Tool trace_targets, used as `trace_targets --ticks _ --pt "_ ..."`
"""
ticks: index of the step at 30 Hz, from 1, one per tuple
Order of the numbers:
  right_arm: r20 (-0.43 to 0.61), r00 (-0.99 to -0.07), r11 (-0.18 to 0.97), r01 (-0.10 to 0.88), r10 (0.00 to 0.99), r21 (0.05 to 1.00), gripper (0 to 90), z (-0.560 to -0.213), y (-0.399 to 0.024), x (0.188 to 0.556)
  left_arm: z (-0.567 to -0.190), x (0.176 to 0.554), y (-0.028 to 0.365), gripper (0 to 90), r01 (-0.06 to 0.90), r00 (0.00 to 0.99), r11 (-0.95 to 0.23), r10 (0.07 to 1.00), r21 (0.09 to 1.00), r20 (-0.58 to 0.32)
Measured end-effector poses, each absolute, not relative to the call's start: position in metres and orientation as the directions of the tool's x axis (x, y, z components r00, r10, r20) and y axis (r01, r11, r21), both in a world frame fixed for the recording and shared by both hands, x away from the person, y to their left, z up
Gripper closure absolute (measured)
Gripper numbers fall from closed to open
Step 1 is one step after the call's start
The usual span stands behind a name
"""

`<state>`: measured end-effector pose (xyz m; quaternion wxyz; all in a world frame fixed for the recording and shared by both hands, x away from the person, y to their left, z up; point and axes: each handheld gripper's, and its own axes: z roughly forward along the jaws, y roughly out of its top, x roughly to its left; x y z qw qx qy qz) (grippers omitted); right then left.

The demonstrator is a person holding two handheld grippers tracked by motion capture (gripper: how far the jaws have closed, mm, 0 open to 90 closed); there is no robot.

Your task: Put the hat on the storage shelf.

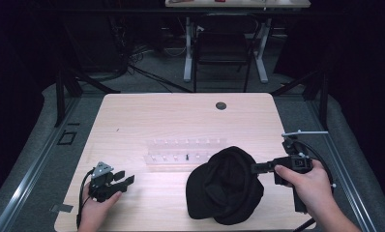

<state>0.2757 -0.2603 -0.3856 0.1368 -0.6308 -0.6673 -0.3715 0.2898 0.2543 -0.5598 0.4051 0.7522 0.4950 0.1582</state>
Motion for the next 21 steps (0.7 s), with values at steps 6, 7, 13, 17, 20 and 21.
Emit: trace_targets --ticks 6,7,13,17,20,21 --pt "0.664 -0.197 -0.071 0.933 0.721 0.354 88.9 -0.373 -0.257 0.275 -0.560 0.290 0.254 51.6 0.615 0.458 -0.179 0.874 0.768 -0.163" --pt "0.666 -0.202 -0.071 0.931 0.718 0.359 88.9 -0.371 -0.257 0.274 -0.560 0.290 0.254 51.6 0.615 0.458 -0.179 0.874 0.768 -0.163" --pt "0.676 -0.223 -0.071 0.923 0.703 0.379 88.8 -0.359 -0.255 0.275 -0.560 0.290 0.254 51.3 0.612 0.457 -0.179 0.875 0.770 -0.161" --pt "0.674 -0.231 -0.080 0.914 0.702 0.397 88.9 -0.351 -0.256 0.275 -0.559 0.289 0.254 51.4 0.606 0.462 -0.178 0.872 0.775 -0.161" --pt "0.675 -0.239 -0.080 0.911 0.698 0.405 88.9 -0.348 -0.258 0.275 -0.559 0.289 0.253 51.9 0.604 0.467 -0.177 0.869 0.777 -0.165" --pt "0.676 -0.240 -0.088 0.907 0.697 0.413 88.9 -0.344 -0.258 0.275 -0.558 0.289 0.253 52.4 0.603 0.470 -0.178 0.867 0.778 -0.166"
